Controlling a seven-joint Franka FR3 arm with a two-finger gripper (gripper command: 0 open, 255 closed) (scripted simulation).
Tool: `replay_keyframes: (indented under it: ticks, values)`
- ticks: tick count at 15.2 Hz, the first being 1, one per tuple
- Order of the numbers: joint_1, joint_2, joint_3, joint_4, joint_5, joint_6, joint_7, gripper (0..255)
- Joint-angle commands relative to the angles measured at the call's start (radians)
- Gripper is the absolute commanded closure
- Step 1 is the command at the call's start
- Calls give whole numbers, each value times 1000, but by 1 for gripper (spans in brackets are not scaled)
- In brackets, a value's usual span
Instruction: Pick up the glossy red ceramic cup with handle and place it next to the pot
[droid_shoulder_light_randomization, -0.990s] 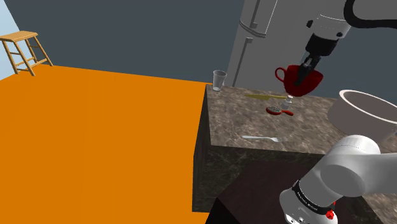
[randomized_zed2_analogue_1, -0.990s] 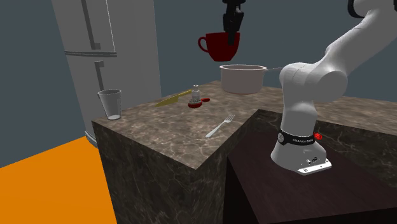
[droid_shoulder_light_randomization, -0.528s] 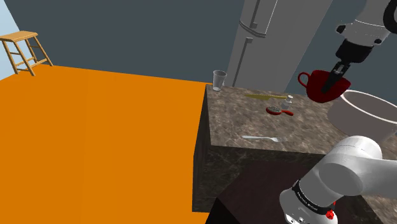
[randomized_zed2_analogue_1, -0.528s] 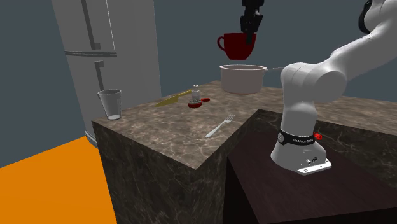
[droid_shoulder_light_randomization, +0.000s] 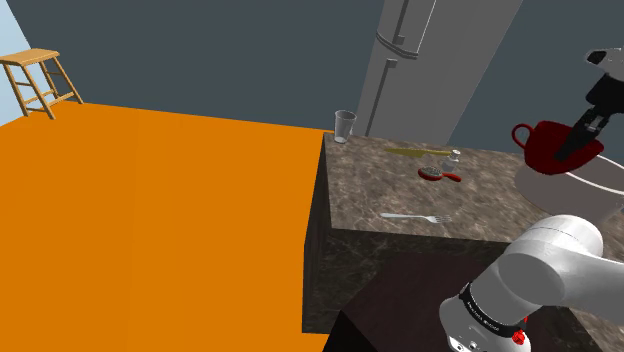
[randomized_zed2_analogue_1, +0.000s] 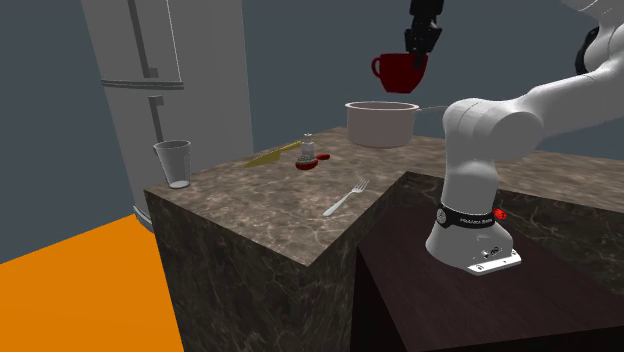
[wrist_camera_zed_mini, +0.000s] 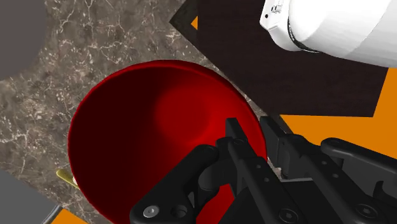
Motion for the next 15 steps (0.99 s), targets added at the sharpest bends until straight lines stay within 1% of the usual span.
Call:
replay_keyframes:
  ticks: [1,8,15]
  values:
    - [-13,-40,-32,10,-44,-39,-47,255]
    - [-42,-139,-137,81,-205,-152,-213,255]
    - [-48,-192,-232,198,-382,-241,-395,255]
